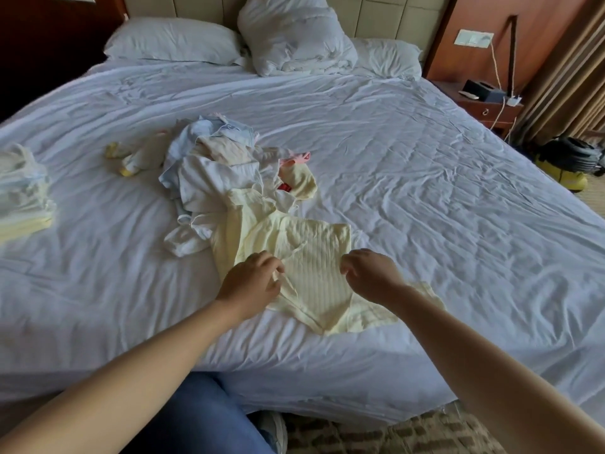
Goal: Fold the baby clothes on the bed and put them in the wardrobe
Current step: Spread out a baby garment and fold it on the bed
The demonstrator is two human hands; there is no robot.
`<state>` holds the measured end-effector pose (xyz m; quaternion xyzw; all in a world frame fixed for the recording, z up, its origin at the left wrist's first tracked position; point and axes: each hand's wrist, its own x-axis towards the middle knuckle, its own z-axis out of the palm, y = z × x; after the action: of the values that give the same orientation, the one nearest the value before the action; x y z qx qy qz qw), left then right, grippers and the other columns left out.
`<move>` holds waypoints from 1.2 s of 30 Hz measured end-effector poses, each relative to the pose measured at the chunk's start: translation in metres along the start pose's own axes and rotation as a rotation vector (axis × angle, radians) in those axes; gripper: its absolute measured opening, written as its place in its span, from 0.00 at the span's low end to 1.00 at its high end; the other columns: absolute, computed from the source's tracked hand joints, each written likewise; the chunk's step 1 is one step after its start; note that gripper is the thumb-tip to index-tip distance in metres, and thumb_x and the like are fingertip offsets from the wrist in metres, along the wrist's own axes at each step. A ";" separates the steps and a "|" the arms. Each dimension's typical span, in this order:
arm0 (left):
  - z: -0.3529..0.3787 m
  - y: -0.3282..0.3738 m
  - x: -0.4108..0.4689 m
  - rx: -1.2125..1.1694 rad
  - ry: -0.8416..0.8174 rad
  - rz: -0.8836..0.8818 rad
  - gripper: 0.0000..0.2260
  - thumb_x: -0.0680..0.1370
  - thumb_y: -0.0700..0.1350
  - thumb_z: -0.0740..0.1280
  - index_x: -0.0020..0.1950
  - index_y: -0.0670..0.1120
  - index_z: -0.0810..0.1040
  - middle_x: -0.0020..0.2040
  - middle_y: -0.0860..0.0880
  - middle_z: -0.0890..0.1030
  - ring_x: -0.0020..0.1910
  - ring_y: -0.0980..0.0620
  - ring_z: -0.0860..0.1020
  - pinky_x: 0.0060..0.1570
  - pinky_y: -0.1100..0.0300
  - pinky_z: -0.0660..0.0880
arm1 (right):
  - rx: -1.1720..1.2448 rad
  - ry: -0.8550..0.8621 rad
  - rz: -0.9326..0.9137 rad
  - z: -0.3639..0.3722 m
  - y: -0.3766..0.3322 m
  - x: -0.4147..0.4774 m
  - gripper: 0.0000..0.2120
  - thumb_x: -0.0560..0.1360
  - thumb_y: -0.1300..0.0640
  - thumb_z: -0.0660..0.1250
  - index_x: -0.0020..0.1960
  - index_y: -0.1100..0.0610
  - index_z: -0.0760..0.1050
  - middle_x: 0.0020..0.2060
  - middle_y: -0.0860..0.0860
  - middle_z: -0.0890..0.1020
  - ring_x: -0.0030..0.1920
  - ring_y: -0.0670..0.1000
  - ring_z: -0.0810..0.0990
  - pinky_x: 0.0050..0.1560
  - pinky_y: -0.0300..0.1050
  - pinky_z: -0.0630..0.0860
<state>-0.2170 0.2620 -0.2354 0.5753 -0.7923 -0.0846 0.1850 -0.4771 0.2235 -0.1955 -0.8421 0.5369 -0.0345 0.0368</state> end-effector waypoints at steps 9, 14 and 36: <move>-0.015 -0.057 0.003 0.351 -0.059 -0.359 0.23 0.81 0.55 0.55 0.73 0.45 0.66 0.71 0.45 0.69 0.56 0.44 0.79 0.47 0.53 0.74 | 0.086 -0.045 -0.102 -0.014 -0.077 0.109 0.18 0.78 0.57 0.61 0.67 0.47 0.72 0.65 0.46 0.76 0.64 0.49 0.74 0.52 0.45 0.72; -0.029 -0.076 0.024 0.318 -0.065 -0.368 0.20 0.81 0.57 0.56 0.68 0.48 0.70 0.63 0.47 0.70 0.56 0.47 0.76 0.50 0.53 0.72 | 0.014 -0.104 -0.103 0.000 -0.087 0.154 0.23 0.78 0.59 0.61 0.71 0.47 0.67 0.70 0.48 0.69 0.63 0.52 0.75 0.50 0.48 0.75; -0.049 -0.074 0.067 -0.698 0.430 -0.457 0.09 0.76 0.52 0.61 0.47 0.48 0.73 0.32 0.58 0.75 0.32 0.60 0.73 0.36 0.59 0.70 | 0.698 -0.103 -0.016 0.020 -0.097 0.218 0.17 0.68 0.68 0.70 0.43 0.46 0.77 0.42 0.42 0.79 0.41 0.48 0.82 0.40 0.49 0.82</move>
<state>-0.1511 0.1788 -0.2028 0.6427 -0.5133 -0.2633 0.5040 -0.2957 0.0676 -0.2015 -0.7837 0.4835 -0.1735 0.3492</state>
